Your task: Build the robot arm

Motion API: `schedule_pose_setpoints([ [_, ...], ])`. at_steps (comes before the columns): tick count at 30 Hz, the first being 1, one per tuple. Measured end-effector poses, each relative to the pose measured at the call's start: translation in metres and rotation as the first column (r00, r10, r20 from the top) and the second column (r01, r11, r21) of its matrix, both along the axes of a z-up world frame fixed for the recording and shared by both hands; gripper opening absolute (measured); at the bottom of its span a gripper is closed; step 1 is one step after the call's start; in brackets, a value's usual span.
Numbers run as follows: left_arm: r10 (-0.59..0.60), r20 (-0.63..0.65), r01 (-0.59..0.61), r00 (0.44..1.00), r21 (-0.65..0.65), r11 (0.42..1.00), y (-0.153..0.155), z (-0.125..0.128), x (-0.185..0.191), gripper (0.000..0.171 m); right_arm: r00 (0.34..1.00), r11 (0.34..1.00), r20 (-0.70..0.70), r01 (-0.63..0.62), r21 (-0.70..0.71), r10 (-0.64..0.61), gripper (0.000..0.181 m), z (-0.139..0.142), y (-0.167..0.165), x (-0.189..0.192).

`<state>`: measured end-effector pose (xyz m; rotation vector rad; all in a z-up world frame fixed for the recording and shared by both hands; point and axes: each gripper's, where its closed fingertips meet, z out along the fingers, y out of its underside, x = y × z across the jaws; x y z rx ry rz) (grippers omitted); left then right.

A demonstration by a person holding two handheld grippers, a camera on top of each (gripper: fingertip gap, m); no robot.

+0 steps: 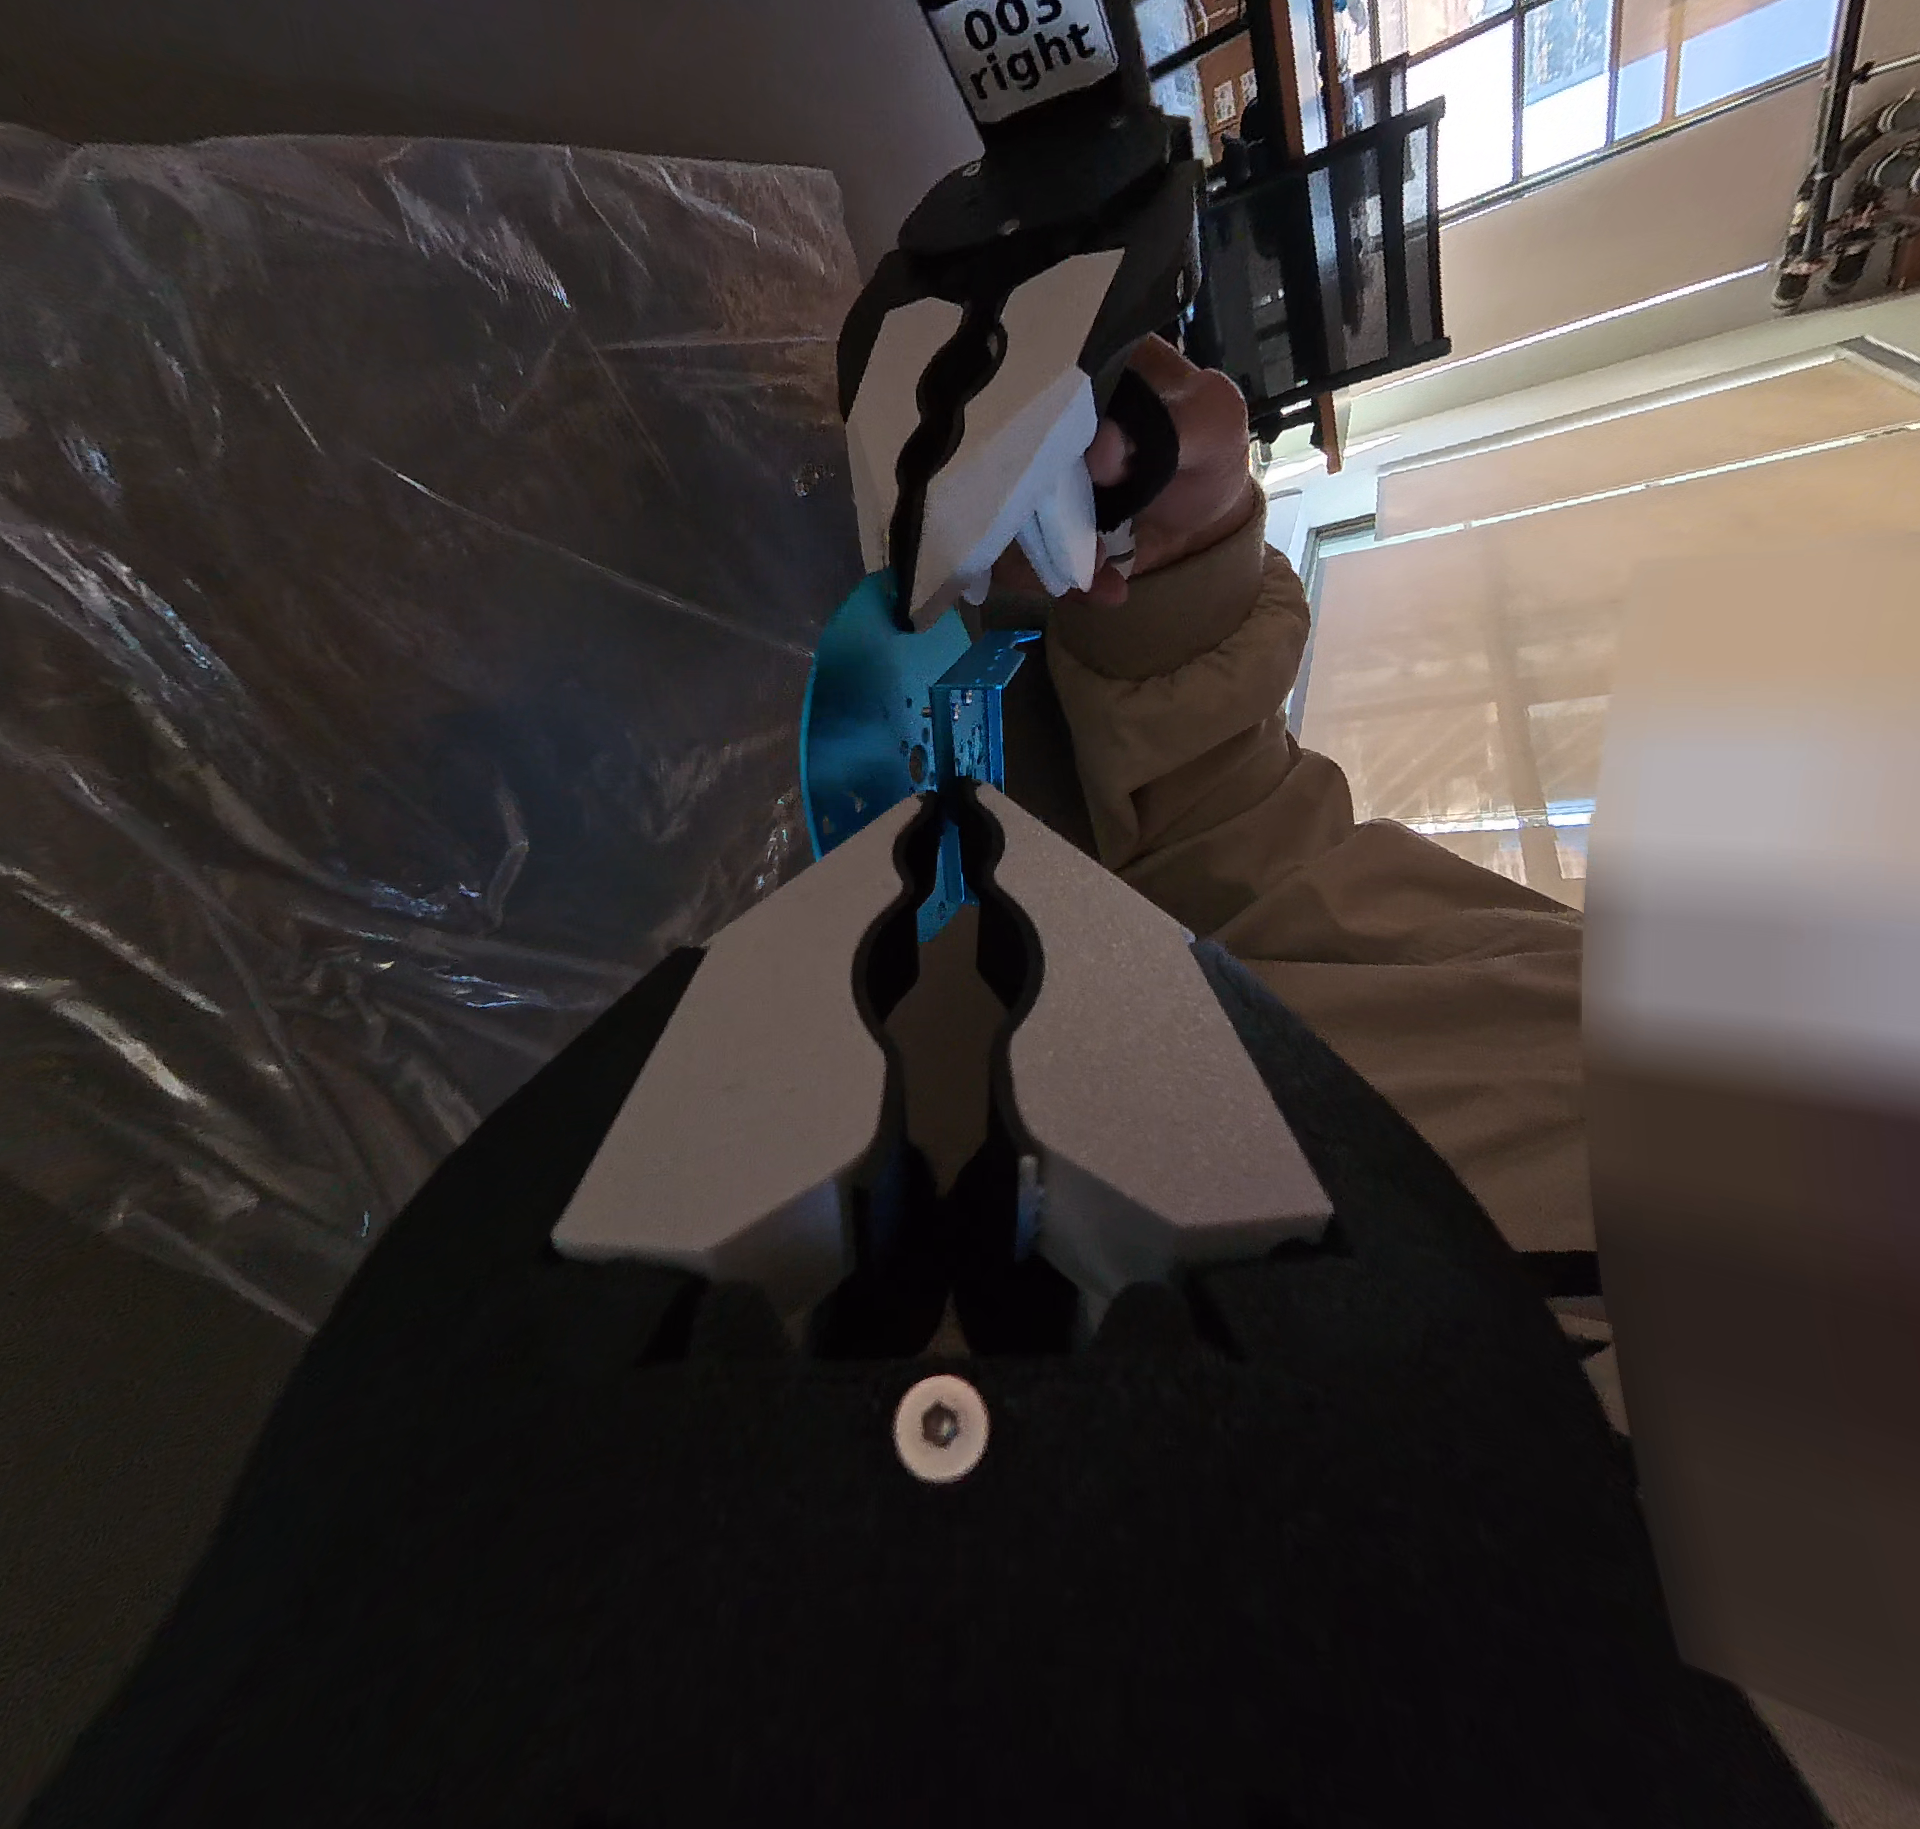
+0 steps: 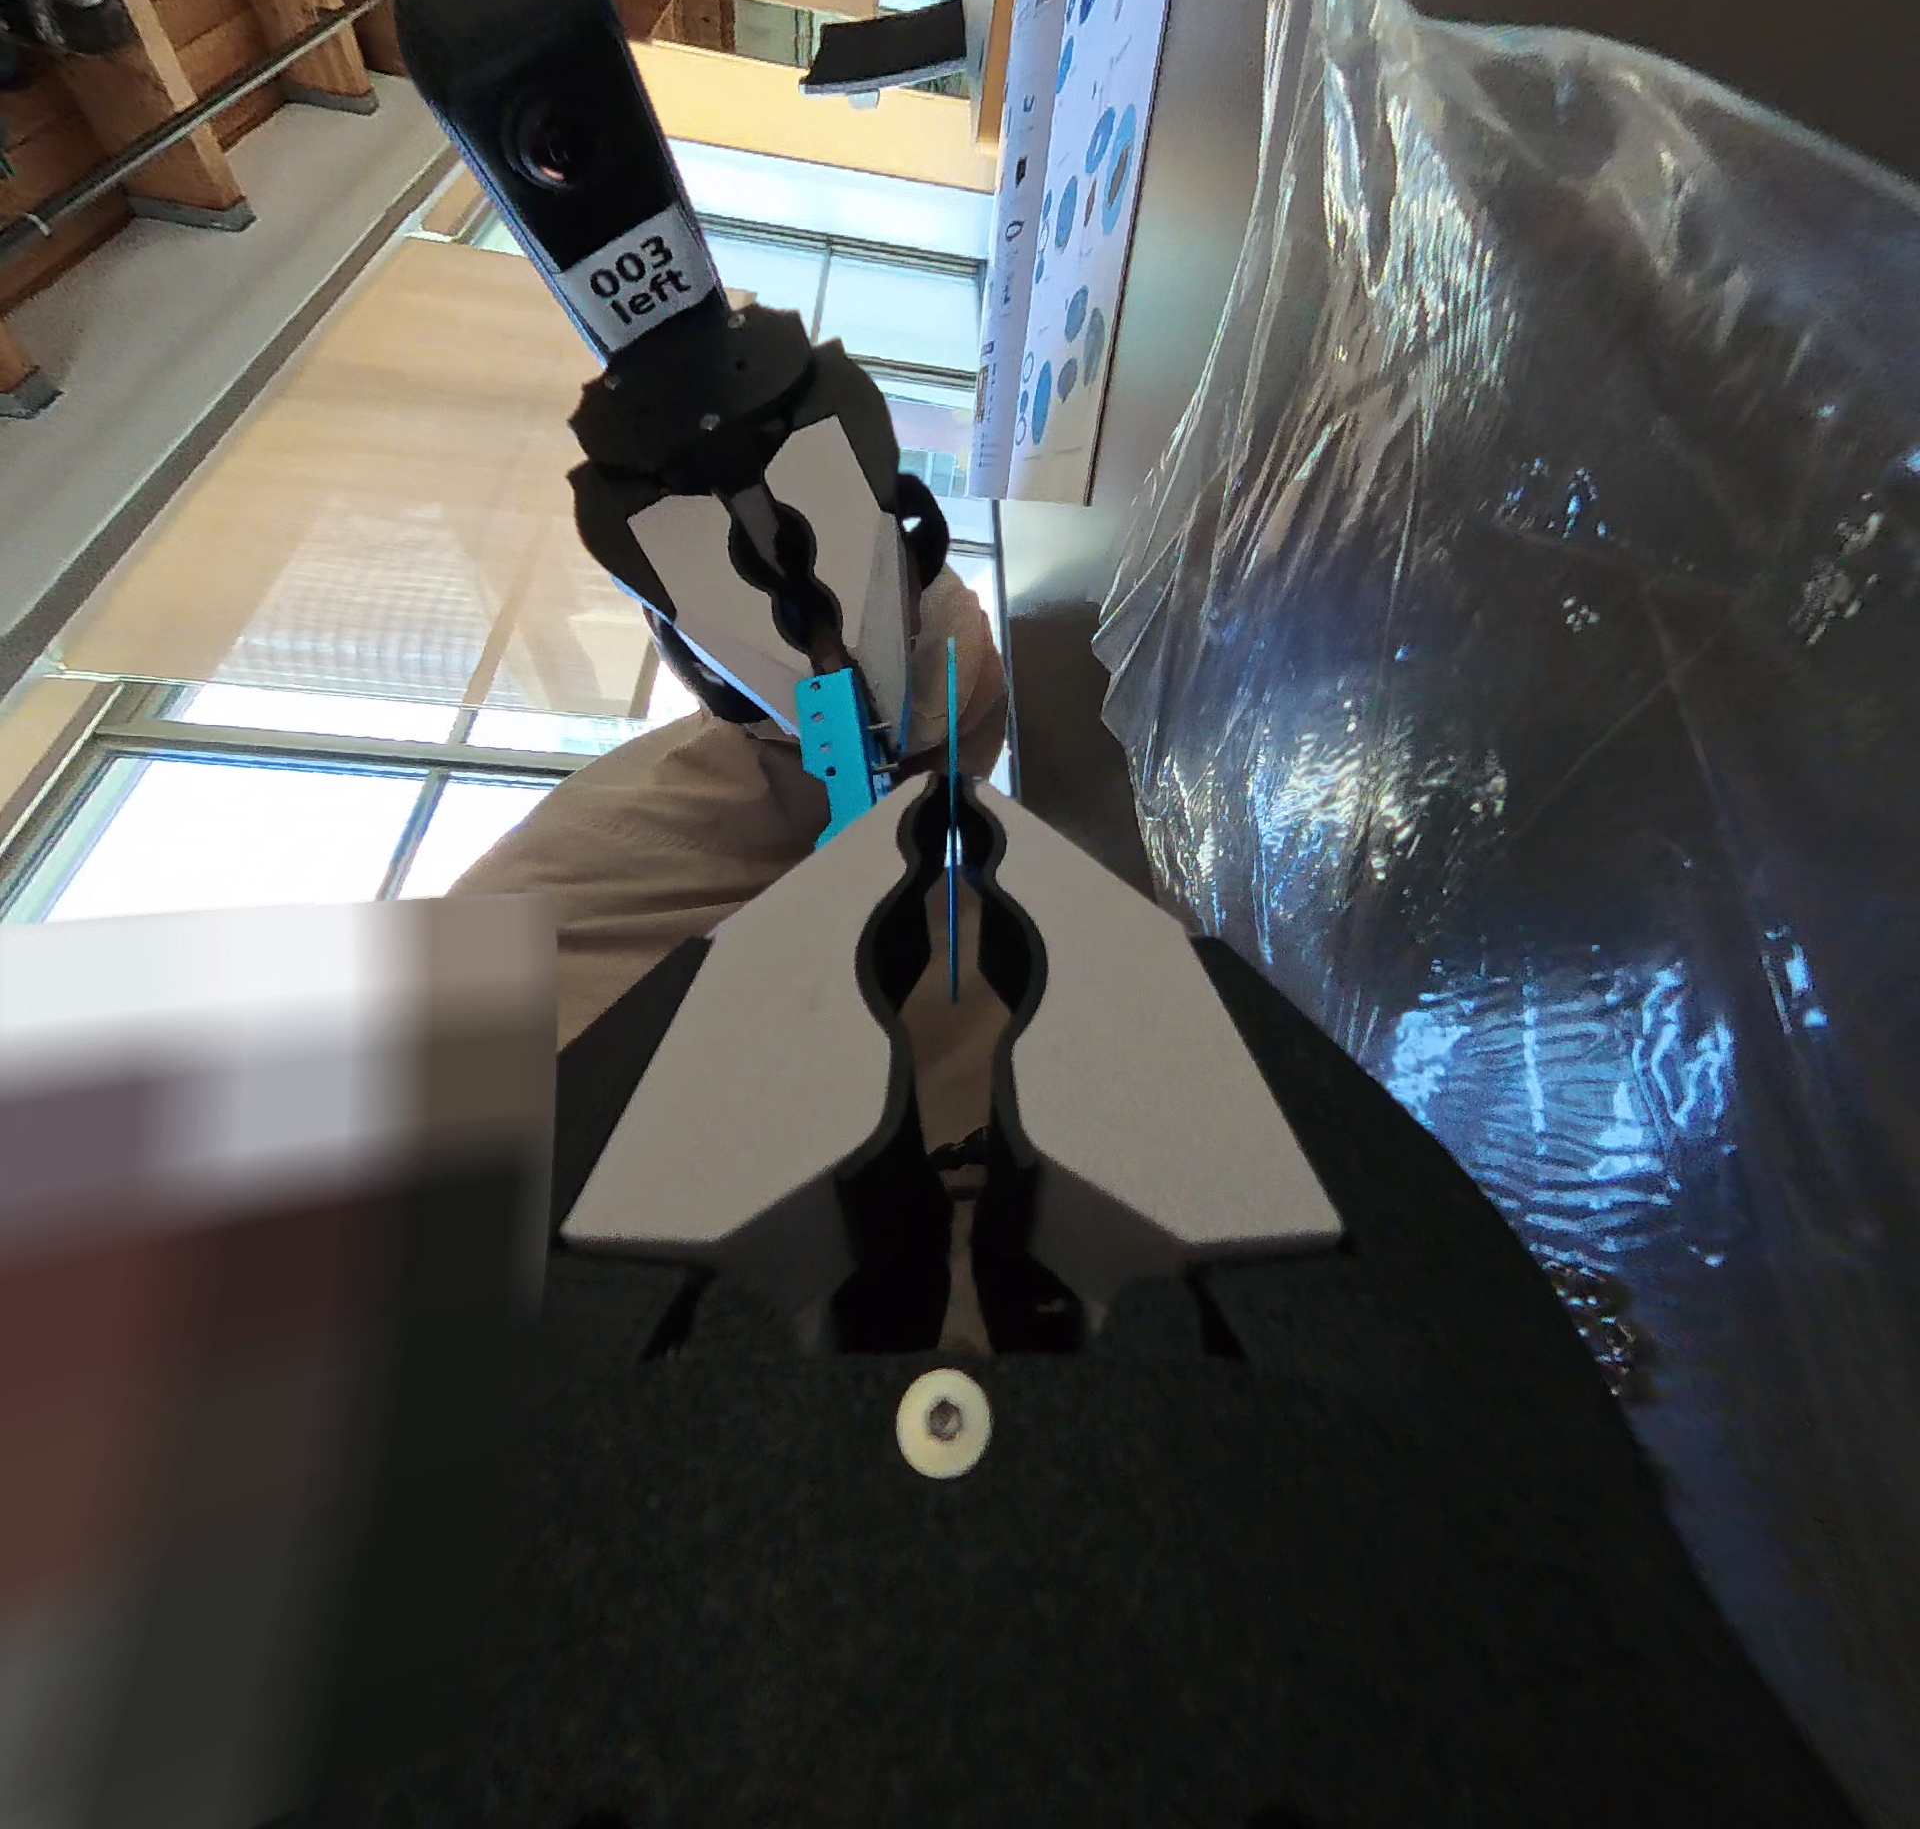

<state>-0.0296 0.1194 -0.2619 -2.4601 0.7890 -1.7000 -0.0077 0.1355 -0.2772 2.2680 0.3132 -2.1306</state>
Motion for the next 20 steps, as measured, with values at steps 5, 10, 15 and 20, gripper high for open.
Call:
schedule_pose_setpoints([
  [5,-0.031,0.013,0.032,0.999,-0.053,0.998,0.0,0.002,0.002,0.001,1.0,0.999,-0.026,0.008,-0.039,-0.009,0.0,-0.001,0.003,0.003],
  [10,-0.044,0.004,0.044,0.999,-0.09,0.995,0.002,0.0,0.003,0.001,0.999,0.998,-0.039,0.014,-0.068,-0.016,0.0,0.0,0.004,0.003],
  [15,-0.061,-0.027,0.057,0.998,-0.12,0.991,0.003,0.0,0.005,0.002,0.999,0.996,-0.035,0.039,-0.076,-0.041,0.0,0.001,0.006,0.004],
  [20,-0.072,-0.05,0.065,0.996,-0.128,0.99,0.009,0.008,0.005,0.001,0.998,0.997,-0.037,0.05,-0.06,-0.052,0.0,0.009,0.006,0.005],
])
